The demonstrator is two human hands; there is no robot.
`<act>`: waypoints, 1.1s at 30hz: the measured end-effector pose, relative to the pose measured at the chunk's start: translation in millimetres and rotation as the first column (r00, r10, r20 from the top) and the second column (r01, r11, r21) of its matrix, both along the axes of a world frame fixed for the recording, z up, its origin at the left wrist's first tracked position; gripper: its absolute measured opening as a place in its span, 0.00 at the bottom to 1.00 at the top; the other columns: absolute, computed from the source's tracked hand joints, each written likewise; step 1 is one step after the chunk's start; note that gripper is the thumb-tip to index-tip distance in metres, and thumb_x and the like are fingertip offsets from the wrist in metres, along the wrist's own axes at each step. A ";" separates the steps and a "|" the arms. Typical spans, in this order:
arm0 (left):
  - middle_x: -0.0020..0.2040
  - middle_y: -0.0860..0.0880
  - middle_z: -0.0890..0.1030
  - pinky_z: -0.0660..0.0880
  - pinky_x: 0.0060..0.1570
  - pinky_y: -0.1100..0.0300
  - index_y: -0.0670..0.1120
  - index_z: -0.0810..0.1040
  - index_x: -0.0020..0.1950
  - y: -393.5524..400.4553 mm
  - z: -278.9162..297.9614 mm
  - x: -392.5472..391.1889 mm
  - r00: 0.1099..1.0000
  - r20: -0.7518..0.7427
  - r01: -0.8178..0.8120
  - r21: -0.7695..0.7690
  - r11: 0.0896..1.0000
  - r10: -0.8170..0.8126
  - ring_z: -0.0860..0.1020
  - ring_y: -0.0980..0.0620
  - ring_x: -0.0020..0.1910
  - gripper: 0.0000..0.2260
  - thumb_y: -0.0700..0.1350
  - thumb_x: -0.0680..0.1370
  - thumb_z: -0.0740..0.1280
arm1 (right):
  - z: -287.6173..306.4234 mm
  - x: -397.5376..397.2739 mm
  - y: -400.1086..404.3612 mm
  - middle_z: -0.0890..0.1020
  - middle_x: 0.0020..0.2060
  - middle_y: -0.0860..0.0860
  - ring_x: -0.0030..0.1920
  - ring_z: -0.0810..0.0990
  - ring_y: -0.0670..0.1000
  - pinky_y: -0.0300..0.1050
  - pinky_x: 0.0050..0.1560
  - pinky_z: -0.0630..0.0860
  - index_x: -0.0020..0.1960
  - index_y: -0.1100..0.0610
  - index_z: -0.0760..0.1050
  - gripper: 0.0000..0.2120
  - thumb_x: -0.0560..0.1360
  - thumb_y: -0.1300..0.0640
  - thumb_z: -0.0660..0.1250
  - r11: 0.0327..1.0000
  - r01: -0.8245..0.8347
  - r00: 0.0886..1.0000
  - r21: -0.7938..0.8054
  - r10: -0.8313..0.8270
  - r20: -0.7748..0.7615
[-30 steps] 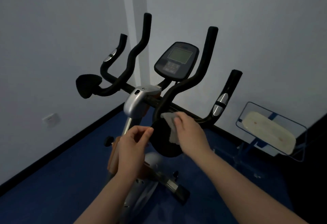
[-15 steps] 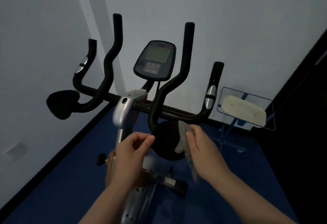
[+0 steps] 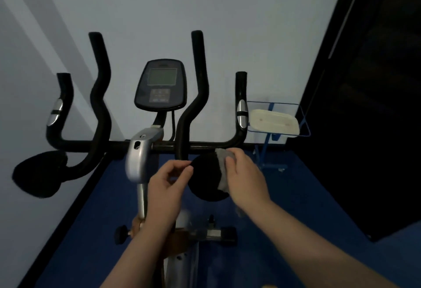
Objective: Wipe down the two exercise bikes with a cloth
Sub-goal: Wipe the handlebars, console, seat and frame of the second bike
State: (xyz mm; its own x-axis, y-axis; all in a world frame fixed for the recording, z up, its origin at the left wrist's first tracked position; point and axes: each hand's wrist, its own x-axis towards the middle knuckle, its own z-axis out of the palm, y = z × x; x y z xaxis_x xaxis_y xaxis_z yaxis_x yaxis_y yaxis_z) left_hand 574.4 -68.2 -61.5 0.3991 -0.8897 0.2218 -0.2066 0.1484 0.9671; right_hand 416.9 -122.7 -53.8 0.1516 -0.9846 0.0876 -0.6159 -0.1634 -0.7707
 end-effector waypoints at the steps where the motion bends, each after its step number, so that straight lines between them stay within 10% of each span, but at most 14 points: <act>1: 0.44 0.50 0.84 0.77 0.46 0.64 0.46 0.83 0.48 -0.7 -0.8 -0.6 0.999 -0.040 0.002 -0.006 1.000 -0.002 0.82 0.52 0.46 0.05 0.38 0.77 0.69 | -2.0 1.5 5.3 0.75 0.59 0.48 0.57 0.74 0.48 0.47 0.56 0.72 0.69 0.50 0.67 0.17 0.84 0.50 0.49 0.999 0.032 0.999 -0.008 -0.031 0.044; 5: 0.45 0.51 0.85 0.78 0.45 0.65 0.48 0.83 0.49 0.8 -10.2 -4.6 0.995 -0.103 -0.005 -0.034 0.999 0.001 0.82 0.55 0.46 0.07 0.37 0.77 0.68 | -13.3 6.4 37.0 0.75 0.57 0.46 0.51 0.74 0.43 0.41 0.48 0.72 0.67 0.47 0.66 0.15 0.83 0.47 0.49 0.989 0.147 0.963 0.008 -0.145 0.227; 15: 0.46 0.52 0.85 0.80 0.44 0.62 0.49 0.83 0.51 0.9 -17.2 -1.1 0.990 -0.143 0.010 -0.028 1.000 -0.014 0.83 0.56 0.46 0.06 0.40 0.78 0.68 | -7.3 15.4 39.0 0.74 0.59 0.46 0.57 0.74 0.47 0.50 0.57 0.74 0.69 0.48 0.64 0.16 0.84 0.49 0.48 0.980 0.189 0.977 -0.064 -0.181 0.112; 33: 0.44 0.50 0.85 0.77 0.38 0.67 0.48 0.83 0.52 5.3 -14.1 -13.2 0.988 -0.122 -0.094 -0.017 0.995 0.091 0.82 0.57 0.42 0.06 0.41 0.78 0.68 | 17.3 1.7 -30.0 0.76 0.43 0.48 0.45 0.75 0.51 0.46 0.38 0.66 0.54 0.54 0.69 0.14 0.84 0.50 0.47 0.975 -0.218 0.935 0.037 0.220 -0.278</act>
State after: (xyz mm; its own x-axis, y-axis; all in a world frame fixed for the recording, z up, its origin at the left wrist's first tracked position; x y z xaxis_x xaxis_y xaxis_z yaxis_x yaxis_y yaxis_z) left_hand 561.2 -62.9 -75.6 0.5044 -0.8430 0.1869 -0.1021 0.1566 0.9824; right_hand 418.6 -152.7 -36.5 0.3813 -0.9244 0.0051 -0.7553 -0.3148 -0.5748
